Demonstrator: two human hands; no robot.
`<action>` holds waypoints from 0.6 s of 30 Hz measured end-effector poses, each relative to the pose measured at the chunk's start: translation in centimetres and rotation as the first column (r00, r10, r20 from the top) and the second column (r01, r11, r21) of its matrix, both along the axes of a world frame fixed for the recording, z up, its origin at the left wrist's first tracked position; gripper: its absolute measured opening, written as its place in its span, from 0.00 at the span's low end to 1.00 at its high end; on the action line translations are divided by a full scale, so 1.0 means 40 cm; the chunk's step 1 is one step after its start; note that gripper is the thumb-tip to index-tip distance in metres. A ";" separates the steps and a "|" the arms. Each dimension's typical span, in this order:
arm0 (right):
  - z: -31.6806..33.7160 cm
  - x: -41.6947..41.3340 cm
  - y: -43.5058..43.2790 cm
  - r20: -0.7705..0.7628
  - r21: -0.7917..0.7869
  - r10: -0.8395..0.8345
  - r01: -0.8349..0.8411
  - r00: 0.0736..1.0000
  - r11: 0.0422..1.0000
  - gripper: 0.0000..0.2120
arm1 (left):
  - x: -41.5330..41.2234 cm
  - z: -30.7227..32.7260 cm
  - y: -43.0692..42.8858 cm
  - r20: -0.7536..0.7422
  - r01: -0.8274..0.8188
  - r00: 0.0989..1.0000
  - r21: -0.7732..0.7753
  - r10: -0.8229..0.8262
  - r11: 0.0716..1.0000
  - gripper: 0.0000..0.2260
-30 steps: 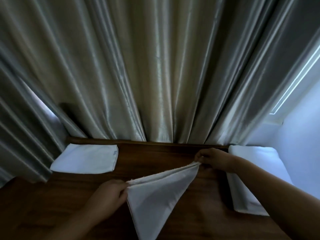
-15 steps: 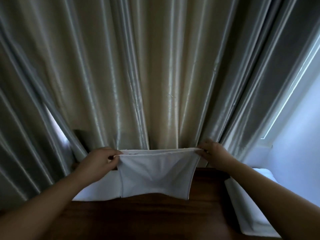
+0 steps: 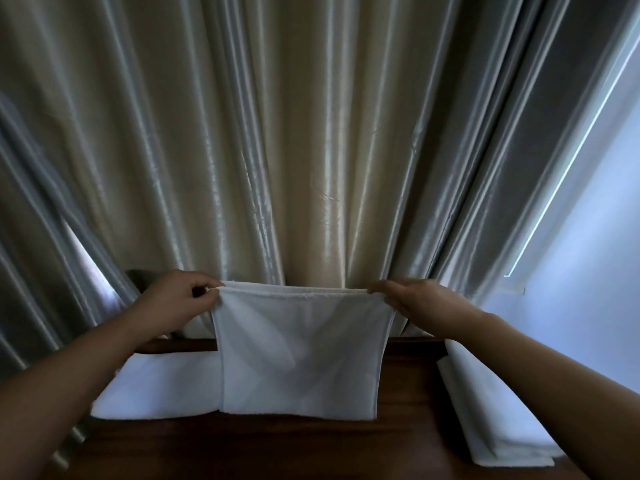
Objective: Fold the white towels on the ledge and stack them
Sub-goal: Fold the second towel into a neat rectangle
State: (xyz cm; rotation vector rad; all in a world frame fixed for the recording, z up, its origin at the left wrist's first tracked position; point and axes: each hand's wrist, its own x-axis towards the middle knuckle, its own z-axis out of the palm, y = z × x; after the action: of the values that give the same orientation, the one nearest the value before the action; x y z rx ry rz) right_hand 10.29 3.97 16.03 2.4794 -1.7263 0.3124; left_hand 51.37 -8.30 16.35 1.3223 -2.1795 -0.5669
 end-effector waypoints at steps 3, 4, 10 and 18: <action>-0.001 -0.003 -0.004 -0.131 0.040 0.014 -0.009 0.991 0.999 0.23 | -0.003 0.002 -0.007 0.029 0.007 1.000 0.015 -0.007 1.000 0.16; -0.003 -0.004 -0.004 -0.151 0.052 0.019 -0.011 0.988 0.999 0.25 | -0.003 0.003 -0.010 0.029 0.007 1.000 0.021 -0.008 1.000 0.16; -0.024 -0.018 -0.029 0.023 0.103 0.054 -0.056 0.998 0.993 0.11 | -0.003 0.003 -0.017 0.057 0.005 0.998 0.014 -0.005 1.000 0.18; -0.014 -0.032 -0.049 0.473 0.273 -0.345 0.237 0.811 0.932 0.01 | 0.010 0.023 -0.020 0.042 0.021 0.999 0.045 -0.023 0.999 0.14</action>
State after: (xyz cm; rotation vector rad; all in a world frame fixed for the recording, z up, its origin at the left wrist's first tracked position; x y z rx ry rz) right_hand 9.03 2.00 15.47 2.3370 -2.4245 0.8785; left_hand 51.77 -9.10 17.28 1.3470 -2.2306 -0.6045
